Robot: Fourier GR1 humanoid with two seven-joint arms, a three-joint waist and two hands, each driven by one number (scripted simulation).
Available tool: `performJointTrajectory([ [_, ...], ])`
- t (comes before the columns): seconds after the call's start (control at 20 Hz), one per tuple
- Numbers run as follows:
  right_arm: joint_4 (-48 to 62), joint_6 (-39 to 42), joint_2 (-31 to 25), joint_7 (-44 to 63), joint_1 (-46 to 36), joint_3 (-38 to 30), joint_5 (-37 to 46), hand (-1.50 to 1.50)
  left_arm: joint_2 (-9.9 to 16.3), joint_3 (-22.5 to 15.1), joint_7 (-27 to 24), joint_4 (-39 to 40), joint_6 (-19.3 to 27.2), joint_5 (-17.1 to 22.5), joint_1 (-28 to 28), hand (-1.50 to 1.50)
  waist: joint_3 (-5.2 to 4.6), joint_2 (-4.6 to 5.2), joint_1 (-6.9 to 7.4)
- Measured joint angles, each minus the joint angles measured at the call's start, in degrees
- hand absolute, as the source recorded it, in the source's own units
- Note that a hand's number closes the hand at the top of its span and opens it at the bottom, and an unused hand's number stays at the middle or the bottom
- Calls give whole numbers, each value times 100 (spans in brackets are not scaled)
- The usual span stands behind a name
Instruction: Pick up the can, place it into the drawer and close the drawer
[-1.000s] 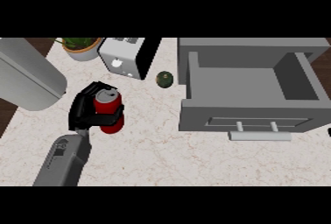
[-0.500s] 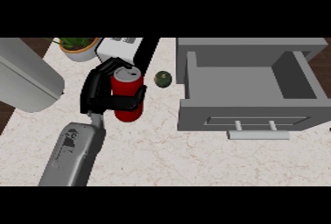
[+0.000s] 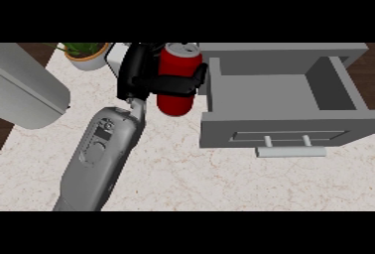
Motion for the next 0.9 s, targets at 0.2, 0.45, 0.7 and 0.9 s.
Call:
performJointTrajectory([
  [0.2, 39, 19, -67, 76, -125, -56, -36, -150, -11, -254, 278, 198, 382, 25, -621, 150, 0, 3, -8],
  [0.45, 51, 13, 26, 40, -139, 36, 101, -150, -15, -376, 394, 1001, 776, 266, -1615, 150, 0, 15, -57],
  [0.7, 80, 5, 52, 50, -180, 82, 127, -150, -17, -560, 402, 1738, 1151, 545, -2403, 150, 0, 23, -92],
  [0.9, 148, 15, -15, 120, -305, 2, 55, -150, -17, -641, 329, 2428, 1290, 861, -3019, 150, 3, 33, -126],
])
